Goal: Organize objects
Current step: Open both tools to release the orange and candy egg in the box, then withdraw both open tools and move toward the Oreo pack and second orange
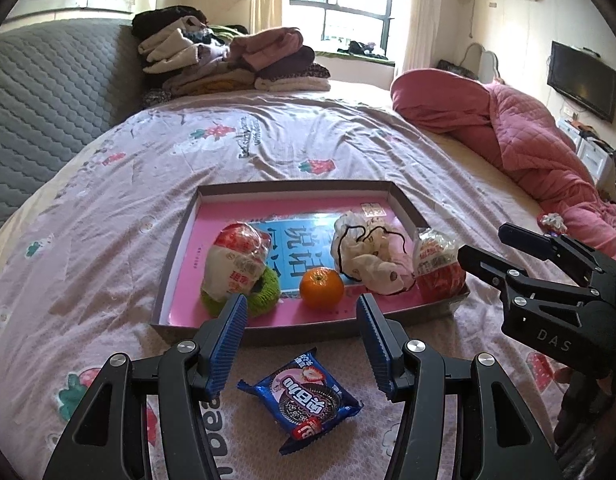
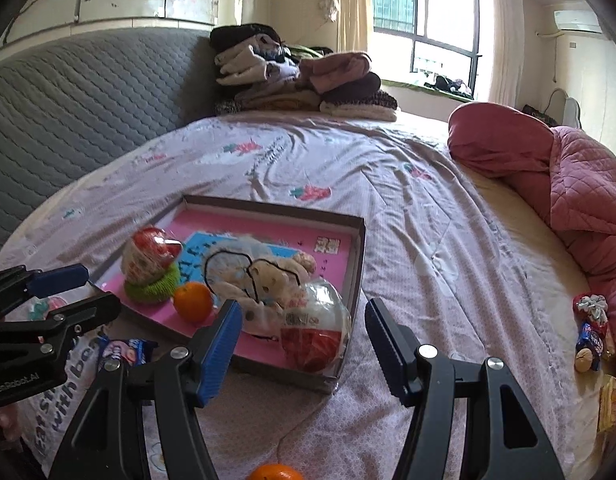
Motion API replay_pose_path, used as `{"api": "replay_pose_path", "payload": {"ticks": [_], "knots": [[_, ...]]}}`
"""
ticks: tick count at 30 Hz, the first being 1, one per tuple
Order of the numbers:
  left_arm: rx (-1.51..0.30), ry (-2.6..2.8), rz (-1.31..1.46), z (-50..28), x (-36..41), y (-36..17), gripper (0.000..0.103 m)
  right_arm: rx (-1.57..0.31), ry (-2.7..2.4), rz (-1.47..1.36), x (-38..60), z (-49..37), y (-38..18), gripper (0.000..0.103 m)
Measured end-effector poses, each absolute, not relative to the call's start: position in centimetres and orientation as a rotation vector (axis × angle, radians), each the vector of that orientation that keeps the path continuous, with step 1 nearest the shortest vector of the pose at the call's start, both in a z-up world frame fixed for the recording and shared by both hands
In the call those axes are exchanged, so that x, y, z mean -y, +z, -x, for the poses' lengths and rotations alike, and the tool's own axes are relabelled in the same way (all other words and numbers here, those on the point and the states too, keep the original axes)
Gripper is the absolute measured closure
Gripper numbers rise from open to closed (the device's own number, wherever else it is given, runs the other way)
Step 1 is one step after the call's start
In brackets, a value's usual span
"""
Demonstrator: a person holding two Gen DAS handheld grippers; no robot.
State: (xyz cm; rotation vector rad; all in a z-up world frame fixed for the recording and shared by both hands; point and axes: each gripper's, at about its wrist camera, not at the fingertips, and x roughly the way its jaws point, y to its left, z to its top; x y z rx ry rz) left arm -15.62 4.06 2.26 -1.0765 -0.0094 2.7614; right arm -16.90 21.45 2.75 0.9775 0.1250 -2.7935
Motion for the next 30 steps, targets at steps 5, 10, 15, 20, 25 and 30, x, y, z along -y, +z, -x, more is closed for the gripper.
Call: {"api": "replay_pose_path", "payload": {"ticks": [5, 10, 15, 20, 25, 30], "knots": [[0.020, 2.766, 1.063, 15.0, -3.9, 3.0, 0.044, -0.108, -2.800, -0.940, -21.2, 16.0, 3.5, 0.038], [0.040, 2.767, 1.048, 14.2, -3.8, 3.4, 0.039, -0.088, -2.812, -0.900, -21.3, 15.2, 4.2, 0.035], [0.026, 2.784, 1.029, 13.3, -3.9, 3.8, 0.039, -0.098, -2.806, -0.878, -20.9, 14.3, 4.5, 0.034], [0.019, 2.787, 1.027, 12.6, -3.8, 4.0, 0.039, -0.120, -2.816, -0.835, -20.4, 13.3, 5.0, 0.034], [0.011, 2.786, 1.028, 12.1, -3.8, 4.1, 0.039, -0.121, -2.823, -0.819, -20.5, 12.5, 5.1, 0.034], [0.004, 2.775, 1.048, 11.8, -3.8, 3.7, 0.039, -0.130, -2.825, -0.829, -20.8, 11.4, 4.6, 0.034]]}}
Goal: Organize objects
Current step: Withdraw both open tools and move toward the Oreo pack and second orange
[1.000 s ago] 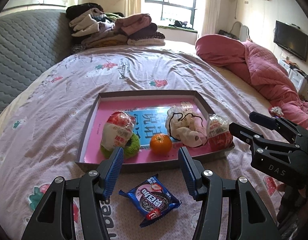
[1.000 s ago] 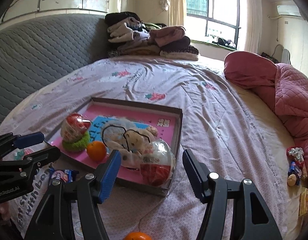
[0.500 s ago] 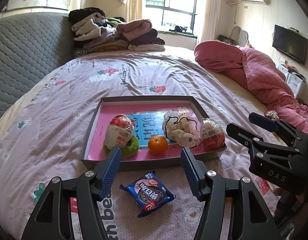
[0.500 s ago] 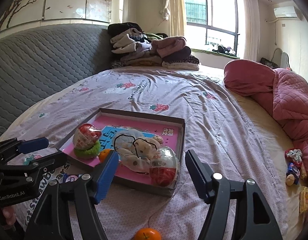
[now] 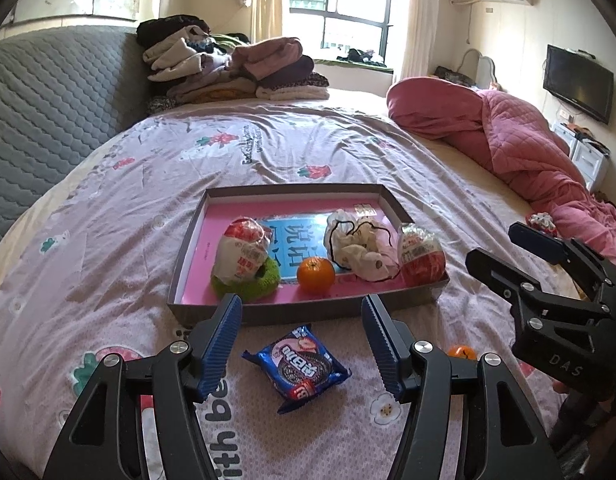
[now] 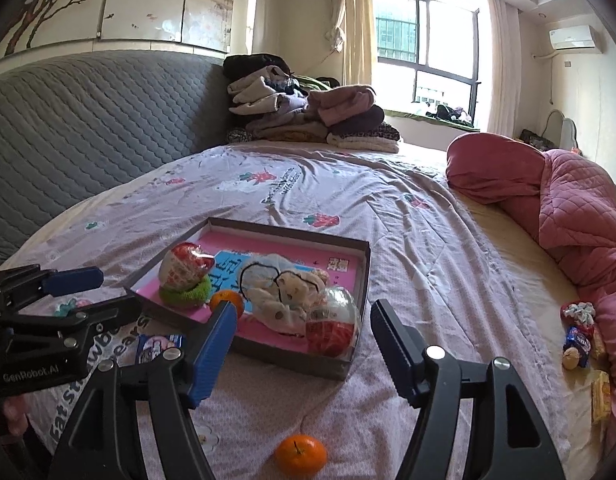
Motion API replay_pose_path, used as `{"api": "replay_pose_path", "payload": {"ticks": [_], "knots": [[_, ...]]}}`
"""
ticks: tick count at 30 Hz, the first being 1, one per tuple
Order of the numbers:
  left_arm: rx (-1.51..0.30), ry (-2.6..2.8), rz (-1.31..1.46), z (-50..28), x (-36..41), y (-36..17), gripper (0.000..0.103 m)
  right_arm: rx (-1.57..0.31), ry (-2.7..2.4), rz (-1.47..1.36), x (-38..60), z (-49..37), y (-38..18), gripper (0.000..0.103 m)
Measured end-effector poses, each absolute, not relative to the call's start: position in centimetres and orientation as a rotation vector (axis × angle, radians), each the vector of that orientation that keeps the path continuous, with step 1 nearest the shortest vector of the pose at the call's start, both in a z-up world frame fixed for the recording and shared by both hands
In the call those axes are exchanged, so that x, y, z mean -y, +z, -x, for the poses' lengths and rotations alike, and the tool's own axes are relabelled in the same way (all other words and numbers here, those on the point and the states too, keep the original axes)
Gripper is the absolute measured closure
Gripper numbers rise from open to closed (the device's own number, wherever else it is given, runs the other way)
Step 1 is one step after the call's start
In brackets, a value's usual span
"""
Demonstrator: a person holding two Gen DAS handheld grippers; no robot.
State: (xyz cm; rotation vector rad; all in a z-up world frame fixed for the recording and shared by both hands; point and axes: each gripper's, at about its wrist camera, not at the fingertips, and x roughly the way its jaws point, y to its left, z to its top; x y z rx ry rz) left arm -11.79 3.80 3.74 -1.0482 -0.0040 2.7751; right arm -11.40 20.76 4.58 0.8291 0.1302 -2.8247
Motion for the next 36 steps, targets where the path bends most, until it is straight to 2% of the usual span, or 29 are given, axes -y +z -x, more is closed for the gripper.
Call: {"api": "replay_pose_path", "payload": {"ticks": [36], "knots": [[-0.093, 2.661, 1.177, 9.8, -4.0, -2.8, 0.039, -0.144, -2.739, -1.048, -20.8, 9.1, -0.5, 0.034]]}}
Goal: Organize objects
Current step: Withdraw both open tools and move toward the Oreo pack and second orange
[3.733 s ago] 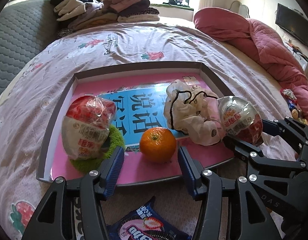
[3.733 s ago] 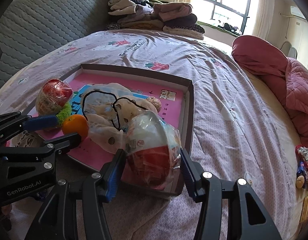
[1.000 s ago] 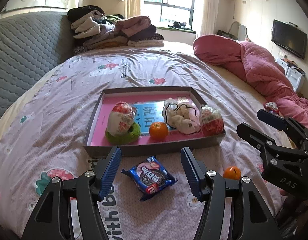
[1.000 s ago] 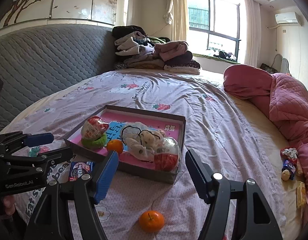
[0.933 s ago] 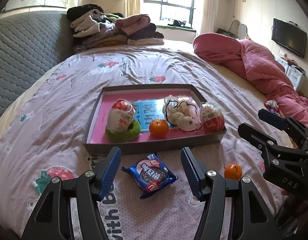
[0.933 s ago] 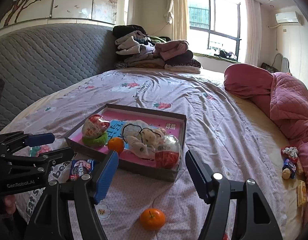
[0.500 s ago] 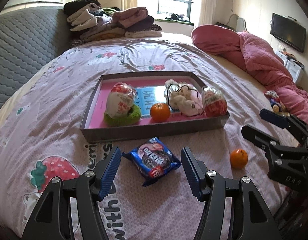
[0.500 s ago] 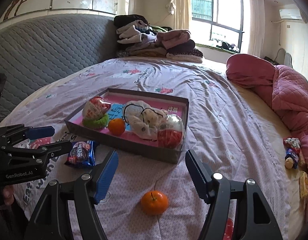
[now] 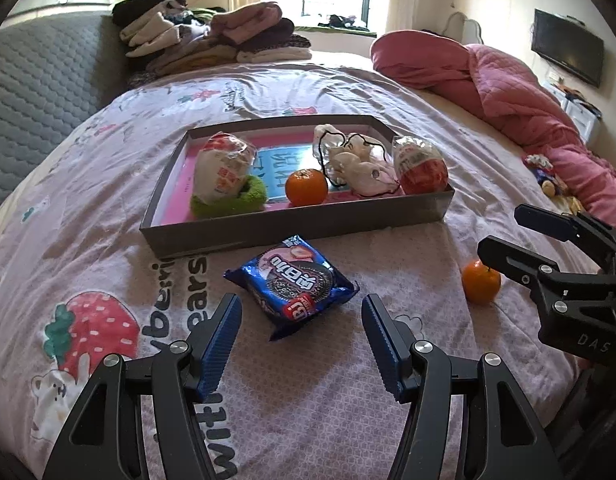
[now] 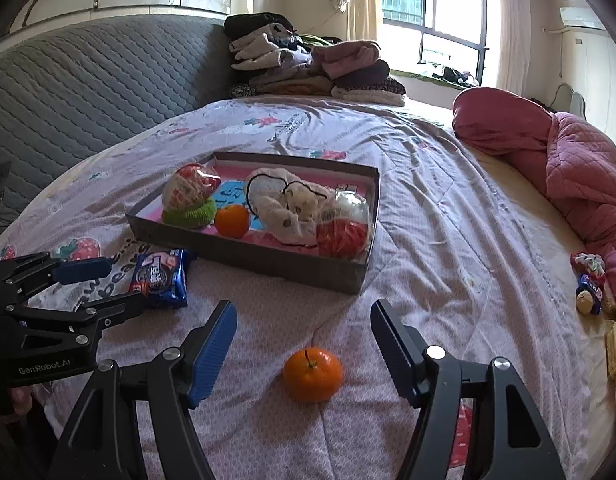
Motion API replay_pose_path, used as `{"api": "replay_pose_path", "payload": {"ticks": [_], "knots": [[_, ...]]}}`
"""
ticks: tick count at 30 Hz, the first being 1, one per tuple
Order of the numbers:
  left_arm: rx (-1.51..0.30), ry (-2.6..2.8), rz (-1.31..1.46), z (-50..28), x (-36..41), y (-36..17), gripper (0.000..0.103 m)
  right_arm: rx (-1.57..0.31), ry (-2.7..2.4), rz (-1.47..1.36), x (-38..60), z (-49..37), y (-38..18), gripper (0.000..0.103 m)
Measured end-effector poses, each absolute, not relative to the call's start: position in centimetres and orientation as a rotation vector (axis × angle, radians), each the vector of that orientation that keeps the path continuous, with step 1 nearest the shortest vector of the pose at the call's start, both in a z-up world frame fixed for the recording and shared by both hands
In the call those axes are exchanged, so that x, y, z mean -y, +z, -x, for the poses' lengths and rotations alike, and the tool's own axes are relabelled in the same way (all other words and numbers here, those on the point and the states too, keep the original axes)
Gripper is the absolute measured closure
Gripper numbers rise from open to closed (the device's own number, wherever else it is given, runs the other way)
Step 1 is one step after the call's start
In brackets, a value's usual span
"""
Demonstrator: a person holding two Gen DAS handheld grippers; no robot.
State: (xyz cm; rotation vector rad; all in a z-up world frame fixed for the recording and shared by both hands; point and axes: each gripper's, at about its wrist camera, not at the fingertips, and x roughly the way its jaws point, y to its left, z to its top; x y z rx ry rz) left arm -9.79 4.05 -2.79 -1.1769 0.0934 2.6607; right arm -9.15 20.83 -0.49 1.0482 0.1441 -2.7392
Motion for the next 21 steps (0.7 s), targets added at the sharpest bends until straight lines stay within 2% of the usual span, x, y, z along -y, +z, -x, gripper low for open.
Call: {"api": "replay_pose_path", "payload": {"ticks": [21], "knots": [[-0.140, 2.633, 1.116, 10.4, -2.9, -5.7, 0.039, -0.168, -2.717, -1.114, -20.7, 9.4, -2.0, 0.034]]}}
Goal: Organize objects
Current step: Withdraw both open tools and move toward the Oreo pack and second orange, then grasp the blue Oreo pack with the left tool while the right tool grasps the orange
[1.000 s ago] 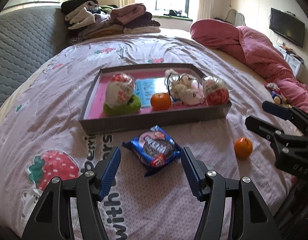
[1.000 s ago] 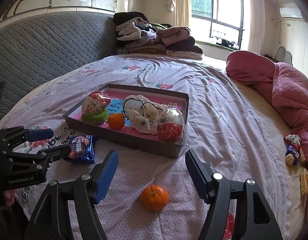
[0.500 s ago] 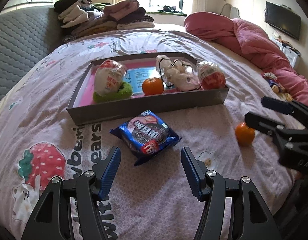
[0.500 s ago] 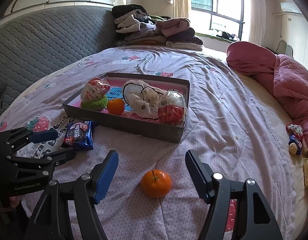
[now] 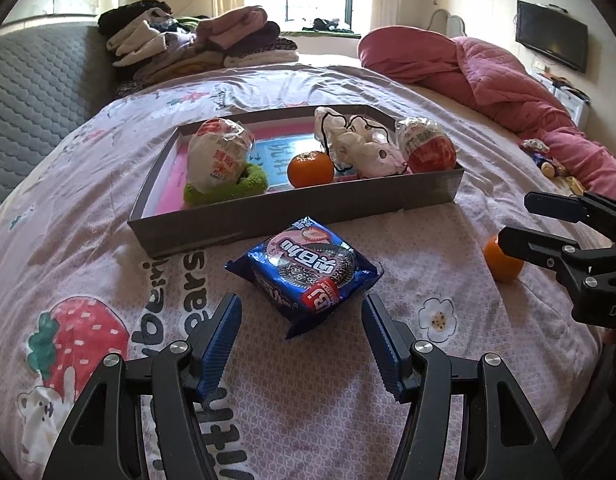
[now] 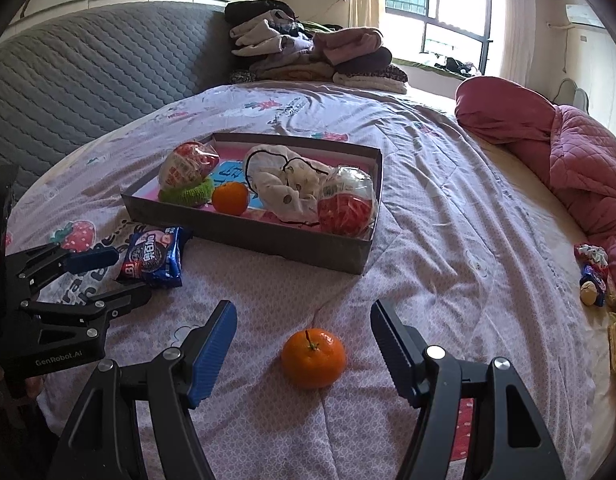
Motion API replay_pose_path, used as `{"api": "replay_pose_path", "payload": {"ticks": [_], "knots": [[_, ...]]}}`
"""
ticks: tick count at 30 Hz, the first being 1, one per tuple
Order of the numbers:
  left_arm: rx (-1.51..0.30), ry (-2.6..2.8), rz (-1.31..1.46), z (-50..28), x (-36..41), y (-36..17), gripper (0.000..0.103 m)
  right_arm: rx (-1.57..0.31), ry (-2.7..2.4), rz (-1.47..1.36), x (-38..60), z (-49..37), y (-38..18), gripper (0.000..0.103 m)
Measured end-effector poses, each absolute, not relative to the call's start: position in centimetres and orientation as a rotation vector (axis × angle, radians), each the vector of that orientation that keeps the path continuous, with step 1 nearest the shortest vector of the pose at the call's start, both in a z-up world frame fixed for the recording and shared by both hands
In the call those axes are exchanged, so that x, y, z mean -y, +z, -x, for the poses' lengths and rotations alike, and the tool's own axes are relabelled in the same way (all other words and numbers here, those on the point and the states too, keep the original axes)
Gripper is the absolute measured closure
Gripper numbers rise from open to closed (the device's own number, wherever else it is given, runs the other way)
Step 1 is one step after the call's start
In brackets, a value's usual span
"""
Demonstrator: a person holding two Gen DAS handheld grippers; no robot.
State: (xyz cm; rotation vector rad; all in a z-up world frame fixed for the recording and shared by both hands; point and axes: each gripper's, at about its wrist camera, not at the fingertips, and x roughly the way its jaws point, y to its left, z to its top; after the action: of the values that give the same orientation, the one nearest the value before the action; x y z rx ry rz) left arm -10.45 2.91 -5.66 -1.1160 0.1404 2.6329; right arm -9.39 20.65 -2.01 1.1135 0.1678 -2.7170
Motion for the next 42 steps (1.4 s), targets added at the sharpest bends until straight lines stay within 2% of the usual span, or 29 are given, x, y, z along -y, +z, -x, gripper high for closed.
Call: {"api": "replay_pose_path", "payload": {"ticks": [18, 20, 25, 28, 33, 42], "knots": [[-0.105, 2.589, 1.096, 13.2, -2.9, -6.7, 0.039, -0.152, -2.676, -1.250, -20.7, 10.4, -4.7, 0.034], [-0.093, 2.585, 1.103, 13.6, -2.9, -6.8, 0.037, -0.141, -2.674, -1.260, -20.8, 10.5, -4.9, 0.037], [-0.079, 2.573, 1.112, 14.5, -2.9, -7.0, 0.035, -0.125, -2.663, -1.305, -21.0, 10.7, -5.6, 0.054], [-0.065, 2.560, 1.117, 15.0, -3.0, -7.2, 0.031, -0.111, -2.660, -1.305, -21.0, 10.6, -5.7, 0.058], [-0.057, 2.548, 1.122, 15.5, -3.3, -7.3, 0.031, -0.113, -2.669, -1.296, -21.0, 10.7, -5.7, 0.063], [0.022, 2.540, 1.158, 17.3, -3.4, -7.3, 0.031, -0.092, -2.675, -1.294, -20.9, 10.9, -5.9, 0.063]]}}
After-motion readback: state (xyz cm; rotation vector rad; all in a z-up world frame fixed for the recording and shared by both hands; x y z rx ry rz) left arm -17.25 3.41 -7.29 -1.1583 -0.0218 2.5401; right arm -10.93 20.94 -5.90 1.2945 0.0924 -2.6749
